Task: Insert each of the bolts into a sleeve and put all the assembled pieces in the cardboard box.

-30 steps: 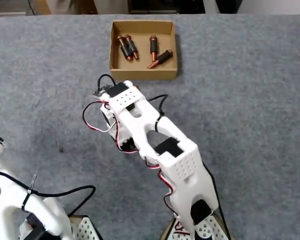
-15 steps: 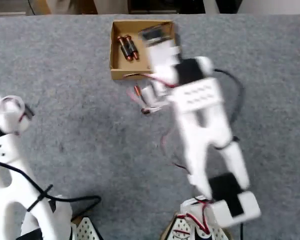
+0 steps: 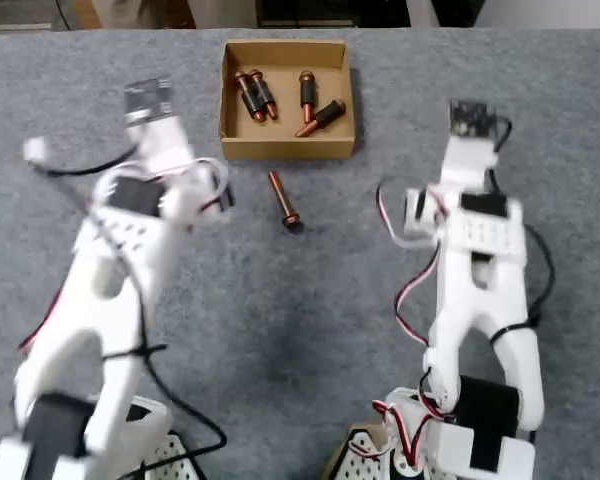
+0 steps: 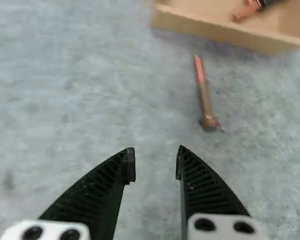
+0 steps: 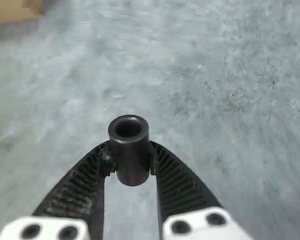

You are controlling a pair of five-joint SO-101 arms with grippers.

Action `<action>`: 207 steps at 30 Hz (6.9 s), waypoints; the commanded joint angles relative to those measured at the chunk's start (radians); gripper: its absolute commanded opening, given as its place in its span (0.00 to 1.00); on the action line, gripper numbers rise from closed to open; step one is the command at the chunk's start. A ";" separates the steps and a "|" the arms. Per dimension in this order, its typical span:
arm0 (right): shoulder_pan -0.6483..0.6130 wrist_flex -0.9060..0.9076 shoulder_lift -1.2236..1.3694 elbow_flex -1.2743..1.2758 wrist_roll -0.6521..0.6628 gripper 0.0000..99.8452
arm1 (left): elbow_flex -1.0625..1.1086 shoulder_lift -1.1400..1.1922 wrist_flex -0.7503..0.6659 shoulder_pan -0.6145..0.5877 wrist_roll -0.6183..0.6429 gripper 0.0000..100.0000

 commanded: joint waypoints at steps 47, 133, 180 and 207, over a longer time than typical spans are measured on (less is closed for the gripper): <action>0.062 -0.701 -0.065 0.424 -0.052 0.00 | -1.778 1.446 0.608 0.091 0.213 0.02; 0.059 -0.729 0.018 0.386 -0.051 0.00 | 0.143 0.024 0.258 -0.164 0.442 0.24; 0.059 -0.729 0.018 0.386 -0.052 0.00 | -0.054 0.521 0.086 -0.160 -0.511 0.02; 0.059 -0.729 0.018 0.387 -0.052 0.00 | -0.078 0.532 0.063 -0.166 -0.470 0.08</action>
